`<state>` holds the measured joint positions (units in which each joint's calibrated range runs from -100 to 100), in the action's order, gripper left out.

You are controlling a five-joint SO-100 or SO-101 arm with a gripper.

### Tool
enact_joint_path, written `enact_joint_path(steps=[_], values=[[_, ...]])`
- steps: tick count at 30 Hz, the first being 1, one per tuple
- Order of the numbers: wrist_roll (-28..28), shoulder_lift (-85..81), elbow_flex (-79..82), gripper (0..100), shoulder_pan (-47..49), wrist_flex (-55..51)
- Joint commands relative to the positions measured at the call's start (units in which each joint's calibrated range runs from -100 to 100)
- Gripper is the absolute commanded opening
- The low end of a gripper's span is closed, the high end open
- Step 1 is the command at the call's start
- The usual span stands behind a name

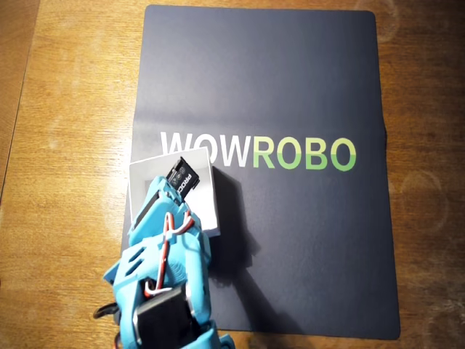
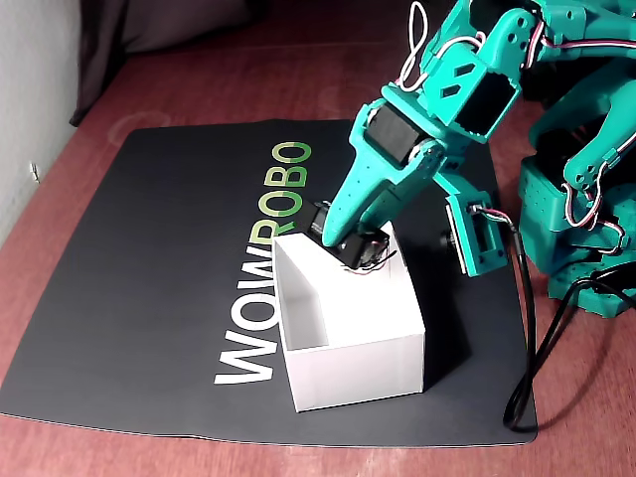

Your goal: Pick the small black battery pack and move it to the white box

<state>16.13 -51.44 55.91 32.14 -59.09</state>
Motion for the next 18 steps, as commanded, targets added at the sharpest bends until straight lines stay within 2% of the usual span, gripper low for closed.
enact_joint_path(steps=[1,8,11,18], values=[[0.2,-1.5,1.6,4,0.5,5.6],[0.2,-1.5,8.3,4,0.5,15.8],[-0.3,-1.5,9.3,4,0.5,15.8],[-6.9,-1.6,9.2,4,0.5,15.7]])
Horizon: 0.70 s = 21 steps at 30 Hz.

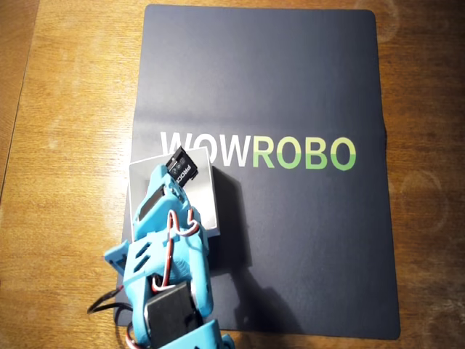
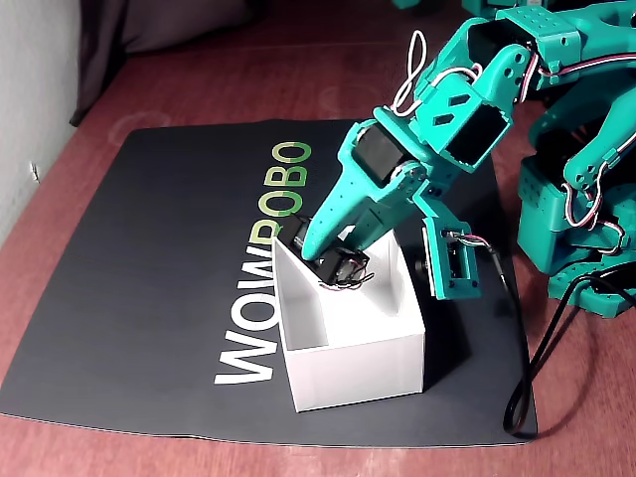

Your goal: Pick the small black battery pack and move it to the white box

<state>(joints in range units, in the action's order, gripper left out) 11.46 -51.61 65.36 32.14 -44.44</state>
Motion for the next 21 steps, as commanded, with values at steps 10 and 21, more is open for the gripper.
enact_joint_path(steps=[10,21], values=[[-9.6,-0.9,1.2,4,2.2,-3.1],[-9.4,-1.2,0.1,4,1.5,-7.3]])
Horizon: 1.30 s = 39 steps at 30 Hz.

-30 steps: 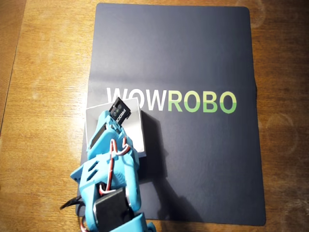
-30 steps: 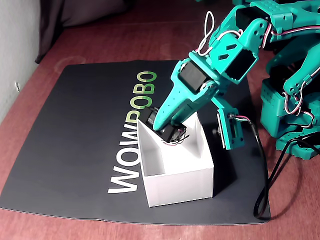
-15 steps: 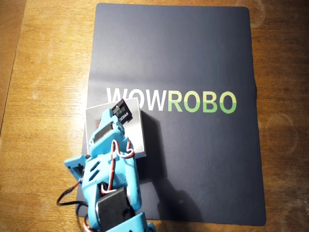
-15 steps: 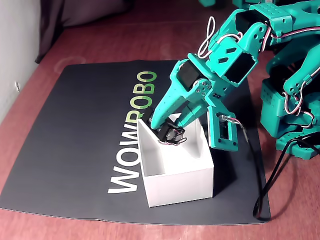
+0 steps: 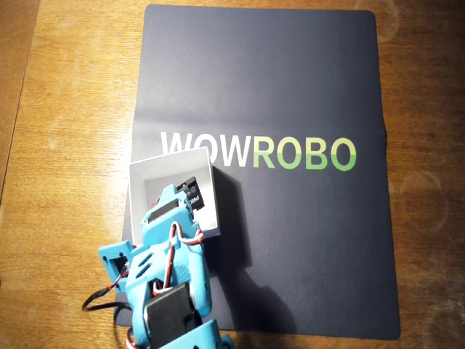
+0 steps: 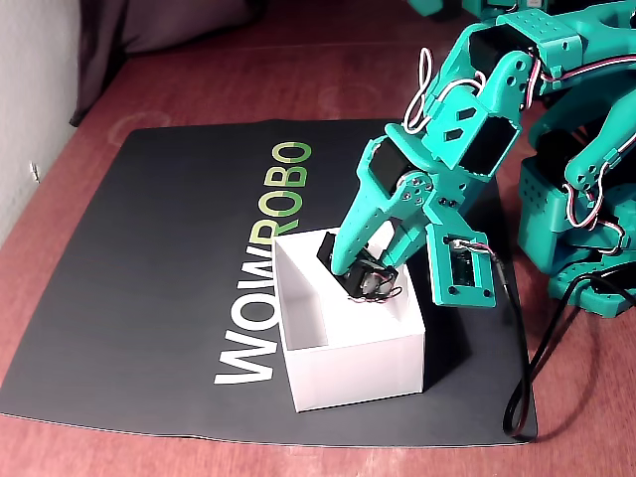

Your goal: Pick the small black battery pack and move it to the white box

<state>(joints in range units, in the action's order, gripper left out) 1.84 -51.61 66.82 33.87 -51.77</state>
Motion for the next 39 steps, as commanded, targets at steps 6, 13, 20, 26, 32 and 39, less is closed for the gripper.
enact_joint_path(steps=[6,13,20,26,32,39], values=[[0.4,-1.3,-1.5,4,-0.5,0.9],[0.5,-1.4,-1.5,5,-0.5,3.3],[0.5,-1.4,-1.5,20,-0.6,3.3],[0.5,-1.4,-1.4,20,-0.6,3.3],[0.3,-2.1,-2.2,20,-4.5,3.3],[0.4,-12.4,-4.0,20,-23.8,6.7]])
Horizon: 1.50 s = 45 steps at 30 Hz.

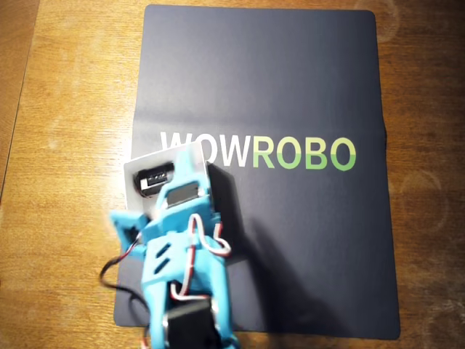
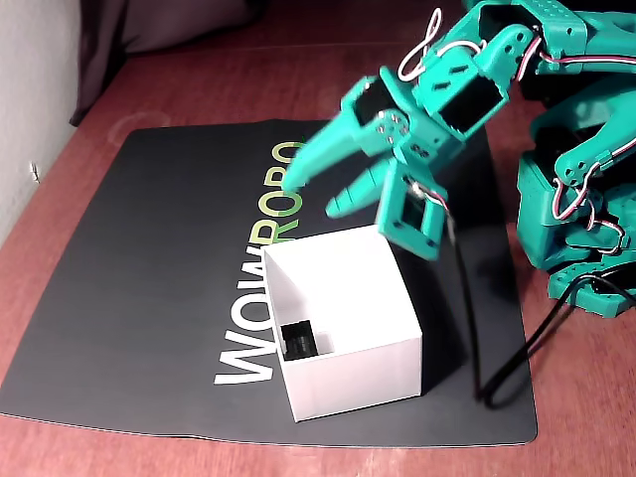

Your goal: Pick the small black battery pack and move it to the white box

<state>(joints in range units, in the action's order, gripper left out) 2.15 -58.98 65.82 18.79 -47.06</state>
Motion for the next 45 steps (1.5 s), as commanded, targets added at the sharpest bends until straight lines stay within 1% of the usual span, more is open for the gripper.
enact_joint_path(steps=[1,4,5,7,9,17,23,27,37,45], values=[[0.1,-6.6,-3.0,20,-11.3,1.9],[0.5,-11.9,-1.9,19,-17.4,1.0],[1.3,-13.9,-1.9,17,-18.4,-0.9],[2.6,-17.3,-1.9,10,-18.5,-6.0],[2.8,-20.1,-1.9,3,-18.1,-11.1],[2.8,-29.5,2.8,2,-18.7,-25.2],[2.8,-37.4,8.8,2,-18.0,-33.0],[2.8,-40.1,11.6,2,-18.0,-33.0],[2.8,-40.1,21.1,2,-17.9,-28.2],[2.8,-40.1,25.5,2,-17.9,-27.3]])
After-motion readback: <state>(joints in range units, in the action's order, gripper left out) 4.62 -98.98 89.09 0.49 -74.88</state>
